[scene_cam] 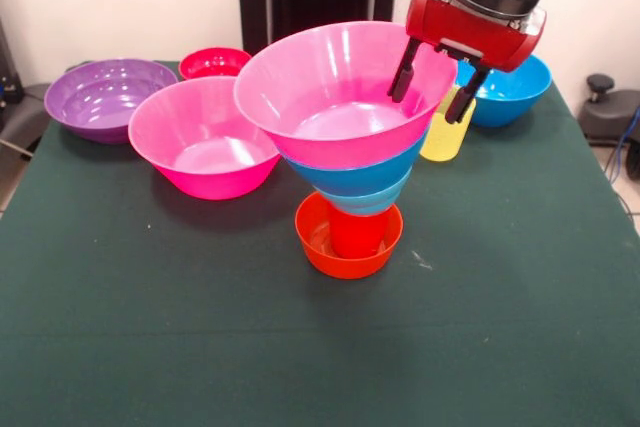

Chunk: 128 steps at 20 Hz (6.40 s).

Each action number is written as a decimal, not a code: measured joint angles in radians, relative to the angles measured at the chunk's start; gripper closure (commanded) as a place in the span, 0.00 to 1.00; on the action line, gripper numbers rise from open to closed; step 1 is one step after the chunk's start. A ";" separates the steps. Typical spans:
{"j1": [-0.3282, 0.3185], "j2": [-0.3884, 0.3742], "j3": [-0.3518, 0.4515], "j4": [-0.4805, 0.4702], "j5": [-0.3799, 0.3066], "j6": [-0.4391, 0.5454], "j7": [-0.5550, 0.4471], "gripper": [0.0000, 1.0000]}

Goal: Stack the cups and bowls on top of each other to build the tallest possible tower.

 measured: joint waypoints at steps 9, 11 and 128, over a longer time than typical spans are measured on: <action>-0.007 -0.043 -0.006 0.003 0.000 0.000 0.000 0.00; -0.007 -0.046 -0.007 0.001 0.000 0.000 0.000 0.00; 0.161 0.008 -0.135 0.355 0.176 -0.322 0.302 0.00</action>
